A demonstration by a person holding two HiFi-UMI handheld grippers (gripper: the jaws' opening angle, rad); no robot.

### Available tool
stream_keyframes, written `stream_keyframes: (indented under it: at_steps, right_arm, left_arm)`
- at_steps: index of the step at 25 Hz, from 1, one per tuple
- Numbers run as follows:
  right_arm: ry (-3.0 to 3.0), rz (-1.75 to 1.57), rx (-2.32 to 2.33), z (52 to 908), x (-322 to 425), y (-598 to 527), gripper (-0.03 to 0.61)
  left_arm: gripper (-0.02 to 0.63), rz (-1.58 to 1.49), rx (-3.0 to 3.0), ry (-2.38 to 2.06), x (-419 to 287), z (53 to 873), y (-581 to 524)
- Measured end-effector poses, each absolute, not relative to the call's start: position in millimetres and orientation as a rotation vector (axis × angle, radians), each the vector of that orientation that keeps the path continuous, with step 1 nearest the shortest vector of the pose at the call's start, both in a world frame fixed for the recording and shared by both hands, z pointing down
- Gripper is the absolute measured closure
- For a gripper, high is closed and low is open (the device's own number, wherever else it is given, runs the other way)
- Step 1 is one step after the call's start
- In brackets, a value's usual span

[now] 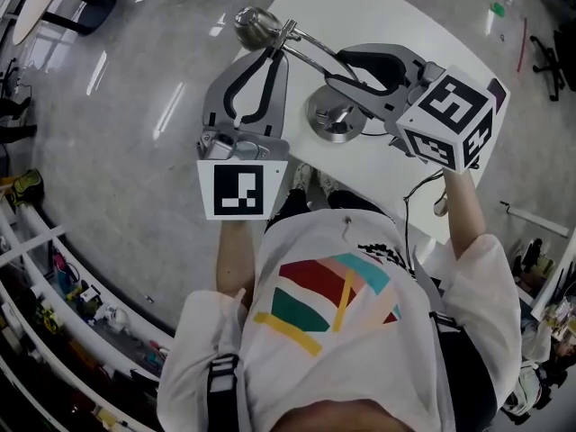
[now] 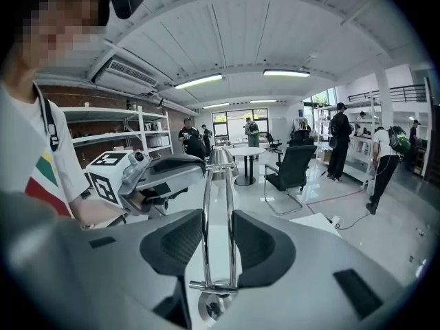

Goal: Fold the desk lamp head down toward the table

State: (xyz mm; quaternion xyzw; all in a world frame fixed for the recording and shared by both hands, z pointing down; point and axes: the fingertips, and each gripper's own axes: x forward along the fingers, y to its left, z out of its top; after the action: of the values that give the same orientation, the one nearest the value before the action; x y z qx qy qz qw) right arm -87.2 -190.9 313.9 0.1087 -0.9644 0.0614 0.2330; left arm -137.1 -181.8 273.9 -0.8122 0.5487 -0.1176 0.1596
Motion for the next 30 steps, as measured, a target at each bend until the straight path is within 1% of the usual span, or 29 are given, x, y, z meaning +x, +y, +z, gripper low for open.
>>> stream_keyframes:
  at_steps: [4,7,13,16,30]
  right_arm:
    - [-2.581,0.165,0.289,316,-90,-193,0.440]
    - [-2.516,0.172,0.287,325,-100,-195,0.440]
    - [-2.301,0.196,0.216,362,-124,-199,0.440]
    - [-2.188,0.221,0.165,382,-137,-198,0.440]
    - [-2.008,0.277,0.109,409,-143,-206,0.439]
  left_arm:
    - [0.529,-0.315,-2.325,1.592,-141,277,-186]
    - [0.530,-0.310,-2.348,1.664,-153,295,-191]
    - [0.531,-0.545,-2.476,1.770,-177,377,-199]
    - [0.529,-0.570,-2.560,1.773,-183,409,-199]
    - [0.528,-0.635,-2.676,1.763,-171,452,-202]
